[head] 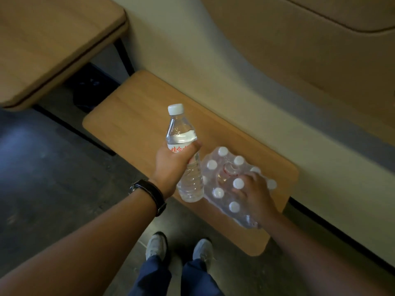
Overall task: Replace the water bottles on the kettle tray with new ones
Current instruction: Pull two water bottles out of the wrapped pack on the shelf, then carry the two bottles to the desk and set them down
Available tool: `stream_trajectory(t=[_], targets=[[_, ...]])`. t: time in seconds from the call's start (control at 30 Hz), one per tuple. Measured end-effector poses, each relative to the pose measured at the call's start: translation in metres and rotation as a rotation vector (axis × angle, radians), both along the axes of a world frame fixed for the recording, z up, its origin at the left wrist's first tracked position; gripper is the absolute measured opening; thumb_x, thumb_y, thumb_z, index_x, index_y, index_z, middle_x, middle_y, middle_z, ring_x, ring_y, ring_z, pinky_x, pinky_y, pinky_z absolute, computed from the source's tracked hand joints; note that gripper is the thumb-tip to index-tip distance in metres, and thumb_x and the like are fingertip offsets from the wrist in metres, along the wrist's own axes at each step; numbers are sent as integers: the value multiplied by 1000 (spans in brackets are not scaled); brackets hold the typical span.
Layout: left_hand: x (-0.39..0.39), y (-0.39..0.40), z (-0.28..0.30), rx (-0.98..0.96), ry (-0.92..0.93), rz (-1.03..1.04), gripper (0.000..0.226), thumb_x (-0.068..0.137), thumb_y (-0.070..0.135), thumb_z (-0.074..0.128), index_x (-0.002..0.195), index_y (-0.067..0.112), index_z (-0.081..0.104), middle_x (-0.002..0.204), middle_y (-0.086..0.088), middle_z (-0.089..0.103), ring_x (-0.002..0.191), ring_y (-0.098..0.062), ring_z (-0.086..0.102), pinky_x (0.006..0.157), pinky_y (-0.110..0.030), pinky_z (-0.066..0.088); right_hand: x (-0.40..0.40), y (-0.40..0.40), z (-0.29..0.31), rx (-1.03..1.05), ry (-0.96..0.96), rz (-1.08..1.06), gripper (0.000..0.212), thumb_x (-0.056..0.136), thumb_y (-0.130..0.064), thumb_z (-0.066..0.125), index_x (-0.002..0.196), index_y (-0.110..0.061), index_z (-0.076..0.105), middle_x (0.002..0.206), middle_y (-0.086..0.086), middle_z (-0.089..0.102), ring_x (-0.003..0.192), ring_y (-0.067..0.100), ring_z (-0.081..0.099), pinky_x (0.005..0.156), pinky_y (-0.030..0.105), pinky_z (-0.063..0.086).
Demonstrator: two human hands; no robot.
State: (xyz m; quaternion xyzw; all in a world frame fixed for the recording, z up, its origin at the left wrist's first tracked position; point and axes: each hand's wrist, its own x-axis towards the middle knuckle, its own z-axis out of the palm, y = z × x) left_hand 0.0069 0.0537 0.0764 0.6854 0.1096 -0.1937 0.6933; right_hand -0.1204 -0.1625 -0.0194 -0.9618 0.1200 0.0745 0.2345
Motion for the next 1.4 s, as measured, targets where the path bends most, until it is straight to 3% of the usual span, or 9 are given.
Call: stream_trajectory(t=[0.1,0.17,0.27,0.53,0.67,0.87,1.07,1.17,1.4], targets=[[6,29,21,-30,16,48,40,57,44,81,87,20,70,70,2,74,66,-17,72,61,-32,61,6,17,36,450,-16,-58,31,95,-34,61,122,-20,55,122,-1,61,116,14,58,93,34,51],[11,48,34,-38,8,65,42,58,45,81,89,19,70,72,1,75,67,-18,73,62,-32,60,16,31,66,505,-104,-107,36,92,-53,57,124,-39,48,122,-15,57,111,-3,54,91,20,46],[23,97,62,-60,-23,95,44,64,41,80,98,16,67,78,-1,74,72,-21,73,67,-38,62,48,78,129,499,-366,-112,22,93,-65,46,112,-54,45,104,-16,61,95,1,61,75,15,50],[48,266,144,-158,-23,223,51,66,35,82,104,4,67,85,-15,72,75,-31,71,71,-48,63,148,248,259,720,-557,-261,31,93,-60,42,89,-36,61,81,-11,70,74,5,66,65,23,50],[60,358,184,-122,-120,262,49,64,38,81,102,10,68,77,-5,74,66,-20,73,59,-31,58,199,353,310,759,-516,-106,33,99,-49,50,82,-24,63,70,-19,69,60,-4,64,50,5,42],[86,471,234,-113,-183,365,46,67,42,83,101,13,71,81,-4,75,67,-20,73,59,-30,58,265,494,372,762,-451,109,42,99,-51,51,66,-24,54,52,-16,60,43,-4,55,41,7,37],[123,560,275,-217,-211,442,52,67,40,84,100,4,65,79,-13,64,67,-29,64,62,-39,58,339,604,419,784,-385,258,49,93,-62,48,74,-20,63,62,-6,68,50,3,65,48,23,47],[143,602,291,-221,-253,488,43,70,36,83,98,7,67,79,-14,64,63,-26,65,60,-38,58,376,653,435,820,-370,323,54,94,-61,47,86,-12,68,72,-13,73,56,-1,68,45,16,48],[195,693,324,-115,-317,622,62,72,40,82,114,-3,63,97,-25,68,81,-36,68,78,-53,58,443,763,468,879,-224,484,44,96,-60,47,92,-22,69,83,3,73,74,15,73,80,50,60]])
